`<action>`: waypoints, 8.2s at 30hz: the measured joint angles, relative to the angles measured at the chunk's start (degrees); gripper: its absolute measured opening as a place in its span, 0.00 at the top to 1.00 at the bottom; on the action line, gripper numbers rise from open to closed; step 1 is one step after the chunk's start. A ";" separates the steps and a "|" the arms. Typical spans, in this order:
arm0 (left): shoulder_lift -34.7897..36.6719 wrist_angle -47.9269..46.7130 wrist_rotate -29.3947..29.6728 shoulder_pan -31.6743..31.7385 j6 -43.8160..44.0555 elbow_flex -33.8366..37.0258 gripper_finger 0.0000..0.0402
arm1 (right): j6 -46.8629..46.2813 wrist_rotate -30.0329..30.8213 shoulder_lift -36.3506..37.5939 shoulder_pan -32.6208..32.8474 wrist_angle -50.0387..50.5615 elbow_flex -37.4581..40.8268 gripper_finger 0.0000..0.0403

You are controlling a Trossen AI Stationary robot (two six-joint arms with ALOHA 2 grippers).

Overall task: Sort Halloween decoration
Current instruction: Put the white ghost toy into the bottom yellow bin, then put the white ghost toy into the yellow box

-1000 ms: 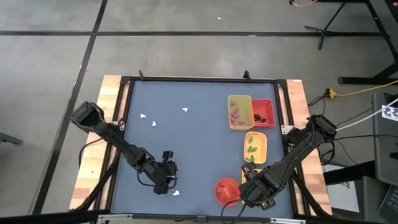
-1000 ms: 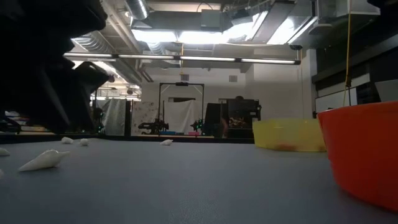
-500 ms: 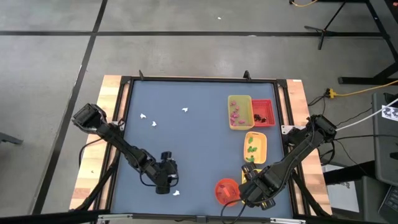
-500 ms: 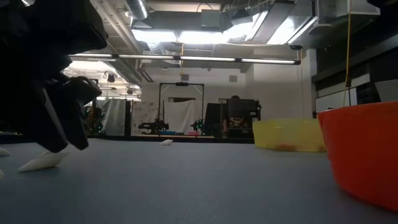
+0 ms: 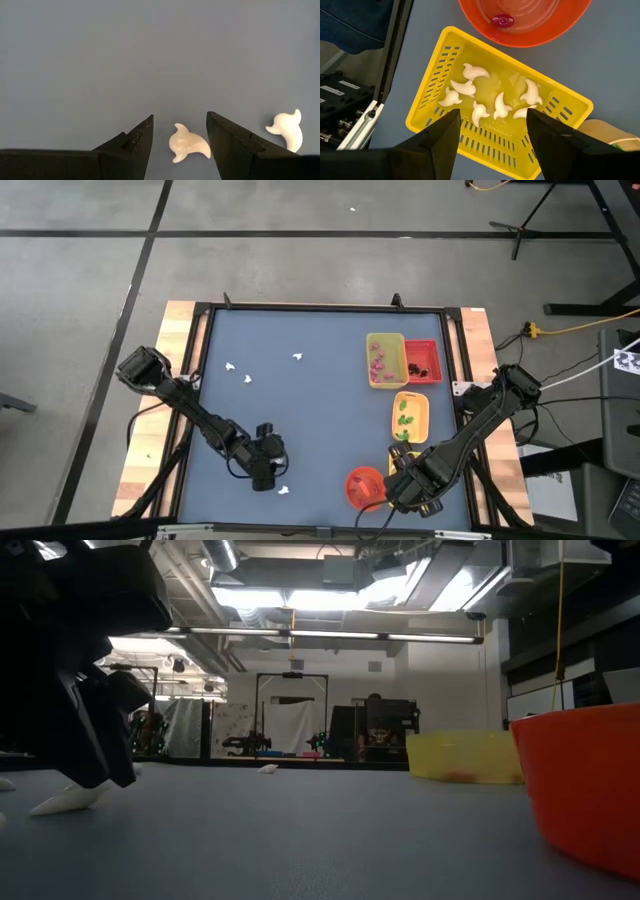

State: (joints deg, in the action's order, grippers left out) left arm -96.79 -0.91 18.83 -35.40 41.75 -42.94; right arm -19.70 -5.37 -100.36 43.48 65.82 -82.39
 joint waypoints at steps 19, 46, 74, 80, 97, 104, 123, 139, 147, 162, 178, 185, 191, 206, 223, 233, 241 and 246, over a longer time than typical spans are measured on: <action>0.00 -2.56 3.98 -3.65 0.16 0.00 0.58 | 0.00 0.00 -0.02 0.00 -0.55 0.00 0.44; -4.13 0.88 4.09 -3.58 1.58 -0.20 0.58 | -0.01 -0.01 -0.02 0.00 -2.83 0.00 0.44; -4.39 0.72 6.70 -4.15 1.62 -0.07 0.59 | 0.00 0.42 -0.02 0.02 -2.86 0.00 0.44; -4.39 0.47 7.06 -4.15 1.71 -0.02 0.68 | 0.00 0.44 -0.02 0.02 -2.88 0.00 0.44; -4.42 1.27 7.41 -4.13 1.69 0.00 0.78 | 0.00 0.44 -0.02 0.02 -2.78 0.00 0.44; -4.42 1.44 7.45 -4.11 1.67 0.00 0.79 | 0.00 0.44 -0.02 0.02 -2.78 0.00 0.44; -2.67 1.31 6.15 -4.13 1.60 0.02 0.79 | 0.00 0.42 -0.02 0.00 -2.75 0.00 0.44; -2.49 1.16 -0.59 -4.15 1.47 -0.09 0.79 | 0.00 0.40 -0.02 0.00 -2.78 0.00 0.44; -2.49 1.22 -0.83 -3.97 1.62 -0.11 0.79 | 0.00 0.39 -0.02 0.02 -2.78 -0.02 0.44; -2.45 -1.29 -26.39 2.55 3.87 -5.41 0.79 | 0.00 0.39 -0.02 0.02 -2.78 -0.02 0.44; -2.45 1.67 -30.14 6.63 6.19 -5.46 0.63 | 0.01 0.39 -0.02 0.01 -2.75 -0.01 0.44; -2.45 1.38 -31.62 7.08 5.80 -5.46 0.61 | 0.02 0.39 -0.02 0.01 -2.77 -0.01 0.44; -2.43 0.23 -36.97 9.95 6.20 -6.58 0.64 | 0.02 0.39 -0.02 0.01 -2.78 -0.02 0.44; -2.29 -38.81 -24.42 5.53 1.21 -21.86 0.68 | 0.01 0.39 -0.02 0.01 -2.78 -0.02 0.44; -6.16 -38.12 -6.26 -7.41 -2.00 -20.74 0.68 | 0.00 0.39 -0.02 0.02 -2.80 -0.02 0.44; -9.29 -36.67 -0.47 -6.89 -1.37 -20.72 0.68 | 0.01 0.39 -0.02 0.00 -2.80 -0.01 0.44; -9.29 -36.32 -0.44 -6.51 -1.37 -20.72 0.68 | 0.01 0.39 -0.02 0.00 -2.80 -0.02 0.44; -9.77 -35.93 -0.46 -6.51 -1.37 -20.72 0.68 | 0.01 0.39 -0.02 0.00 -2.80 -0.02 0.44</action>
State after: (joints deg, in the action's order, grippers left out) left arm -106.56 -36.84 18.37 -41.91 40.38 -63.66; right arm -19.69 -4.97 -100.38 43.49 63.02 -82.41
